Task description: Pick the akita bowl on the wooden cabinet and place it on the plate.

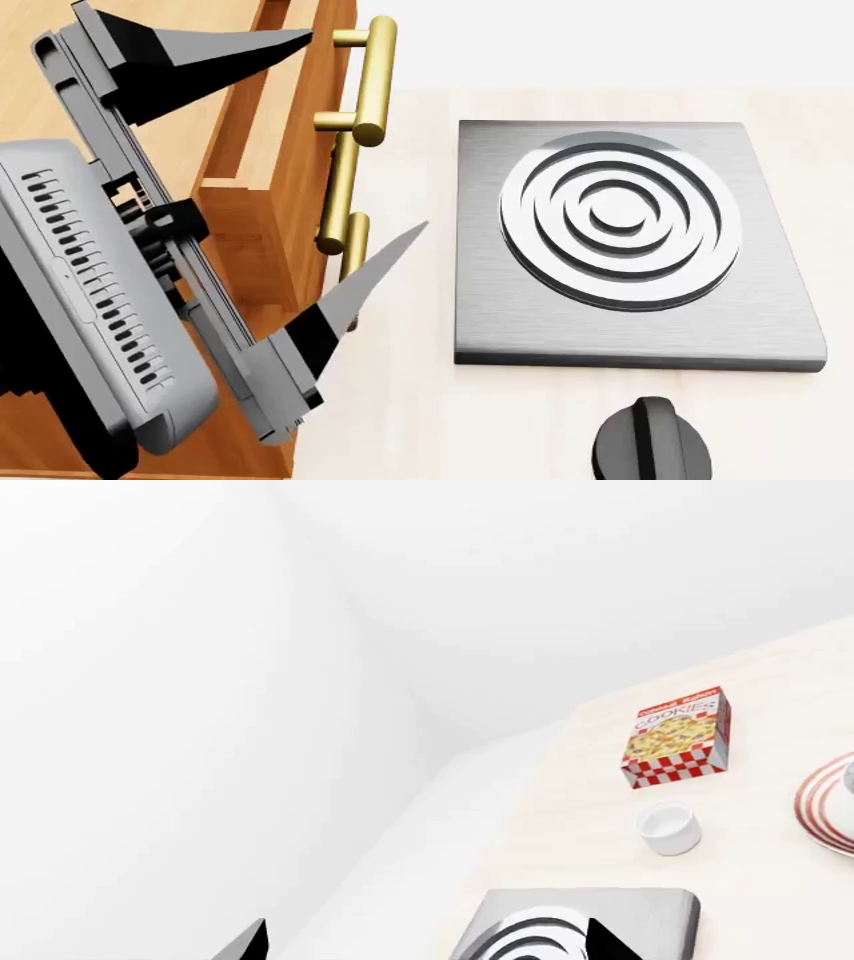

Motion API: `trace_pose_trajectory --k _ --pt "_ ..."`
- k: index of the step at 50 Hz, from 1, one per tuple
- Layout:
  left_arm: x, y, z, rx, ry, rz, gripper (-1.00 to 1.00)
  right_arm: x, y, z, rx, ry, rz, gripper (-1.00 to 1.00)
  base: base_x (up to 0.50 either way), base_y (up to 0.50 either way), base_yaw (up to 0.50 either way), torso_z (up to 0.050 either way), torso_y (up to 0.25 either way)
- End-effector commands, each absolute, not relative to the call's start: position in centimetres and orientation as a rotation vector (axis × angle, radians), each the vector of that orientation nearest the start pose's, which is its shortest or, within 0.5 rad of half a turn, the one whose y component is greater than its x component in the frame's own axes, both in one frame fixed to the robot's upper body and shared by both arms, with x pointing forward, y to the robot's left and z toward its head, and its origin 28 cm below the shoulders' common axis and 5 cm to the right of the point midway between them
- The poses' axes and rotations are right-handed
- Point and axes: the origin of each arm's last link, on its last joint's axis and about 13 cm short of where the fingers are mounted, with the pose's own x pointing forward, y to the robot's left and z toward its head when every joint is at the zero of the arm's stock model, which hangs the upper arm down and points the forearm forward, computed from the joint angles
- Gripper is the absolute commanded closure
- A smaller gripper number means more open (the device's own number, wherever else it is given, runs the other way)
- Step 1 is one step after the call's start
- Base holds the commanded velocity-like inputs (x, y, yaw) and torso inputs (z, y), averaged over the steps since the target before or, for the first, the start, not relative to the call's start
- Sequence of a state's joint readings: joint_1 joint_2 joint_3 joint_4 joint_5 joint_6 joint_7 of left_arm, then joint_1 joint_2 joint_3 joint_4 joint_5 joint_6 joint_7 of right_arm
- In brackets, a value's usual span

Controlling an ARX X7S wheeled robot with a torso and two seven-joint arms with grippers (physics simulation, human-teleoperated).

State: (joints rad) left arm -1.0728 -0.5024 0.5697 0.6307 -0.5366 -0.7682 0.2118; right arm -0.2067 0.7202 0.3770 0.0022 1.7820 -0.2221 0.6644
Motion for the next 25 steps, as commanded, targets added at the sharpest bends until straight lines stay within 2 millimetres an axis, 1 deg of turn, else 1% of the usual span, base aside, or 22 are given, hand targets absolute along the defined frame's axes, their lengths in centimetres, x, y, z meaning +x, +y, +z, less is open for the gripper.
trace_pose_trajectory --k 1,9,15,21,25 --pt "25.7 18.4 29.7 0.562 -0.500 -0.846 -1.00 15.9 -31.3 12.3 1.088 -0.091 -0.932 -1.00 0.00 0.00 0.00 0.000 0.000" --pt "25.7 18.5 29.5 0.558 -0.497 -0.842 -1.00 15.1 -31.4 13.3 1.045 -0.131 -0.945 -1.00 0.00 0.00 0.00 0.000 0.000" --pt "25.6 18.5 29.7 0.559 -0.499 -0.844 -1.00 14.6 -31.3 14.7 0.975 -0.208 -0.932 -1.00 0.00 0.00 0.00 0.000 0.000" --pt "25.6 18.4 29.7 0.562 -0.500 -0.845 -1.00 13.9 -30.7 17.2 0.919 -0.305 -0.887 -1.00 0.00 0.00 0.00 0.000 0.000" --pt "25.6 18.4 29.6 0.561 -0.500 -0.847 -1.00 14.0 -30.0 18.8 0.890 -0.347 -0.837 -1.00 0.00 0.00 0.00 0.000 0.000"
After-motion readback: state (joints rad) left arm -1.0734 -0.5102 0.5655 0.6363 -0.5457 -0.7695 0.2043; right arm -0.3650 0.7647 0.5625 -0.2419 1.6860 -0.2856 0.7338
